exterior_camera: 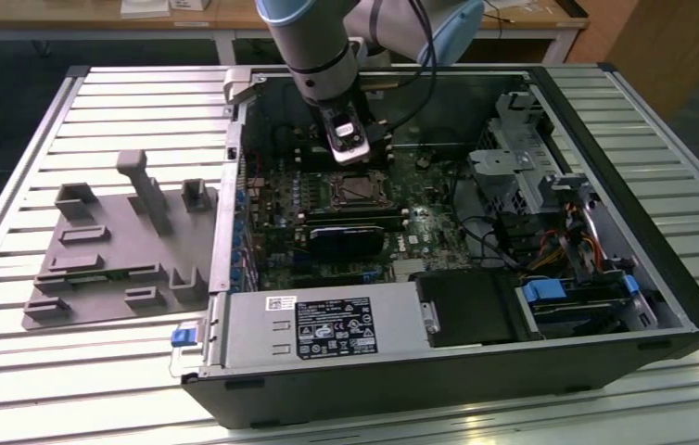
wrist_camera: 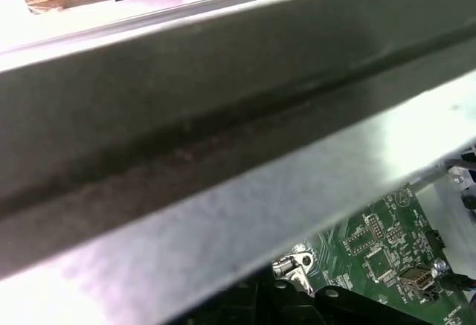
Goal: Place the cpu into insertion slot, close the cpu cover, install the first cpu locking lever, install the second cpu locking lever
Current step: 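Install the first cpu locking lever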
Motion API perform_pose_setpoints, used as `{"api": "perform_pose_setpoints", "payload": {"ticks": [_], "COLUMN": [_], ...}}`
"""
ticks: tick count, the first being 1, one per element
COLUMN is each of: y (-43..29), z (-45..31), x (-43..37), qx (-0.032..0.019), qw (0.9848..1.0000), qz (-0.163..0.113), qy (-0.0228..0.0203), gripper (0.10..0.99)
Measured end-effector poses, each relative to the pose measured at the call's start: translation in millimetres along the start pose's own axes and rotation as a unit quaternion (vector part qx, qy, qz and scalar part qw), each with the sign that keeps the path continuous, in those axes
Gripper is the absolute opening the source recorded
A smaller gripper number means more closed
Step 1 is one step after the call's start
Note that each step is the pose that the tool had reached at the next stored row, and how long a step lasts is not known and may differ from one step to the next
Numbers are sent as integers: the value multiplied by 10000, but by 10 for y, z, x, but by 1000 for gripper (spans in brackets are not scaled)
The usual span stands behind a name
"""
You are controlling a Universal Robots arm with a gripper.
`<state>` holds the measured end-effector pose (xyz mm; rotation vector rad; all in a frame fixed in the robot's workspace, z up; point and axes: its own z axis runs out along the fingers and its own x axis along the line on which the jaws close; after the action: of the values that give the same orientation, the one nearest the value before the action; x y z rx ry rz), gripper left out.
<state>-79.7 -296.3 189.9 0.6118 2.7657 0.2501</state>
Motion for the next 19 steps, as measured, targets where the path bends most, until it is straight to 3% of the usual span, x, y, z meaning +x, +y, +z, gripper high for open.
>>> {"api": "perform_pose_setpoints", "payload": {"ticks": [13,19], "y": [-3,15], "z": [13,-61], "x": [3,-16], "qx": [-17,-16], "qw": [10000,10000], "qz": [5,5], "qy": [2,2], "gripper": [102,102]}}
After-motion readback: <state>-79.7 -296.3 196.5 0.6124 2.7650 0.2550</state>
